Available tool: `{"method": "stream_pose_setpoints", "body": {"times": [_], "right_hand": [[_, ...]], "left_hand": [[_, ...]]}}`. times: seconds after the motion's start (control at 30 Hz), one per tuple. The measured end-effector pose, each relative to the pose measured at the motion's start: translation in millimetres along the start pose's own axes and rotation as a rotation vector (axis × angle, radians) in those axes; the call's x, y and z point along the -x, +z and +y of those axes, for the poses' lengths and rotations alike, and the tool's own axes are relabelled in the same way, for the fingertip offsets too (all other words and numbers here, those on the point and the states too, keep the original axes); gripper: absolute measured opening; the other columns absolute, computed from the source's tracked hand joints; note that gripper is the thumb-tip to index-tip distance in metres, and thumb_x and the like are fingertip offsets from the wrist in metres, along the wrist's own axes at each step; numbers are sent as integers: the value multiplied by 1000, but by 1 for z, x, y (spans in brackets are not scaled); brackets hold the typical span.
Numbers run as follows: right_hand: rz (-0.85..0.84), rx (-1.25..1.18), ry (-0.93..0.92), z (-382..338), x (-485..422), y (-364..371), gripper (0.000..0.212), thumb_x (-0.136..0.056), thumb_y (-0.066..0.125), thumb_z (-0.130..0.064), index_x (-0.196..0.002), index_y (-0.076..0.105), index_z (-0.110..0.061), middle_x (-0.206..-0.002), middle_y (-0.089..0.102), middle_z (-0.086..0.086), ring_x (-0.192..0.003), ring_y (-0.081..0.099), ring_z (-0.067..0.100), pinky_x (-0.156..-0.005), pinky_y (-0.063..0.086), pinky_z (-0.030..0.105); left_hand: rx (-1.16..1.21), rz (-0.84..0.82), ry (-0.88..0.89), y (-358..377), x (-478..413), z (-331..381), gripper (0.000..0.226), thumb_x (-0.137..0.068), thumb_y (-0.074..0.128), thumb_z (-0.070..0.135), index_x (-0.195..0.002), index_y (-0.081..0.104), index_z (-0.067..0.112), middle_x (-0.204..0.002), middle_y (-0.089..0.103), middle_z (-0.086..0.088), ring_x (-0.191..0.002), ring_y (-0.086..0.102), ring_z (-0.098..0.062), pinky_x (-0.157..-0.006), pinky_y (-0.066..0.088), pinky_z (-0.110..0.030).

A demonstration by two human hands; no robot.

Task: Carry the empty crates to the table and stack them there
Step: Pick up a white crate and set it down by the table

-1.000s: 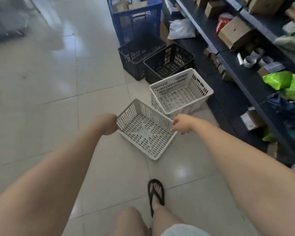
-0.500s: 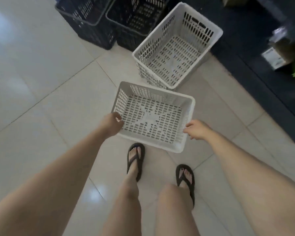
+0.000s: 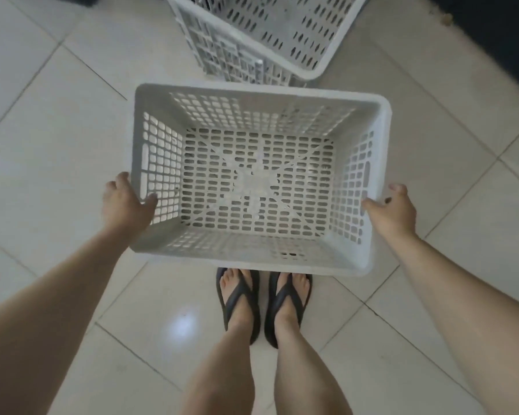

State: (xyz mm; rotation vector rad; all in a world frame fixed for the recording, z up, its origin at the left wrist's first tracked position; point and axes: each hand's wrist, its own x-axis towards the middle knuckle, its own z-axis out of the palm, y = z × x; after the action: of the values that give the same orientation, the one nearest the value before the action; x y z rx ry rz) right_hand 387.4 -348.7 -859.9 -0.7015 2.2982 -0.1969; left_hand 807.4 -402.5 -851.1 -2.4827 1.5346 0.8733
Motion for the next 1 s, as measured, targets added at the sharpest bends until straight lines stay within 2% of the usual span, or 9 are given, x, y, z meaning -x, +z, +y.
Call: {"method": "stream_pose_setpoints", "body": {"times": [0.07, 0.13, 0.23, 0.33, 0.5, 0.67, 0.8, 0.9, 1.0], "right_hand": [[-36, -183, 21, 2, -12, 13, 35, -85, 62, -22, -117, 52, -12, -92, 61, 0, -66, 56, 10, -47, 42, 16], [-54, -354, 83, 3, -22, 20, 22, -82, 59, -11, -103, 56, -12, -78, 60, 2, -60, 54, 13, -49, 44, 19], [-186, -435, 157, 5, -31, 16, 13, -80, 59, -6, -89, 56, -14, -61, 56, 3, -56, 48, 17, -58, 44, 26], [-269, -382, 214, 6, -24, -3, 16, -79, 64, -4, -78, 54, -16, -42, 51, -2, -45, 42, 16, -53, 42, 26], [-174, -431, 258, 9, 41, -84, 17, -74, 64, 0, -73, 54, -13, -54, 42, 4, -34, 36, 11, -38, 36, 23], [-83, -470, 245, 16, 134, -206, 17, -74, 63, 2, -72, 58, -14, -42, 47, -7, -33, 38, 8, -37, 35, 21], [13, -558, 229, 23, 203, -292, 17, -73, 63, 3, -78, 60, -13, -42, 49, -6, -35, 39, 9, -41, 35, 25], [99, -660, 220, 29, 247, -345, 19, -72, 64, 5, -78, 62, -13, -46, 53, -6, -36, 39, 10, -41, 35, 25], [180, -750, 190, 35, 287, -389, 20, -74, 62, 7, -76, 61, -13, -49, 52, -2, -36, 38, 10, -39, 33, 23]], "left_hand": [[175, 12, -98, 13, -18, -1, 50, -83, 65, 26, -120, 38, 5, -112, 54, -22, -91, 57, -38, -78, 49, -43], [305, 39, -178, 16, -35, -4, 26, -81, 65, 20, -95, 46, 10, -81, 55, -6, -68, 55, -26, -58, 44, -29], [414, -102, -258, 5, -53, -15, 21, -83, 59, 2, -71, 49, 16, -68, 49, -5, -63, 52, -23, -52, 41, -26], [396, -329, -270, -13, -45, -16, 28, -82, 50, -13, -76, 50, 14, -74, 46, -13, -60, 45, -23, -57, 37, -29], [498, -414, -311, -74, 30, 2, 20, -79, 50, -14, -83, 57, 4, -65, 56, -13, -54, 54, -26, -60, 40, -29], [526, -474, -263, -162, 117, 45, 13, -79, 58, -7, -92, 59, -8, -70, 61, -15, -55, 61, -23, -70, 50, -38], [562, -431, -134, -233, 174, 108, 7, -81, 59, -3, -78, 56, 2, -60, 57, -9, -39, 56, -8, -46, 46, -20], [545, -444, 32, -282, 206, 153, 11, -80, 58, -5, -74, 54, 3, -68, 52, -15, -45, 54, -14, -51, 46, -24], [527, -399, 176, -319, 231, 199, 17, -82, 58, -3, -70, 53, 7, -63, 49, -12, -36, 50, -6, -43, 43, -18]]}}
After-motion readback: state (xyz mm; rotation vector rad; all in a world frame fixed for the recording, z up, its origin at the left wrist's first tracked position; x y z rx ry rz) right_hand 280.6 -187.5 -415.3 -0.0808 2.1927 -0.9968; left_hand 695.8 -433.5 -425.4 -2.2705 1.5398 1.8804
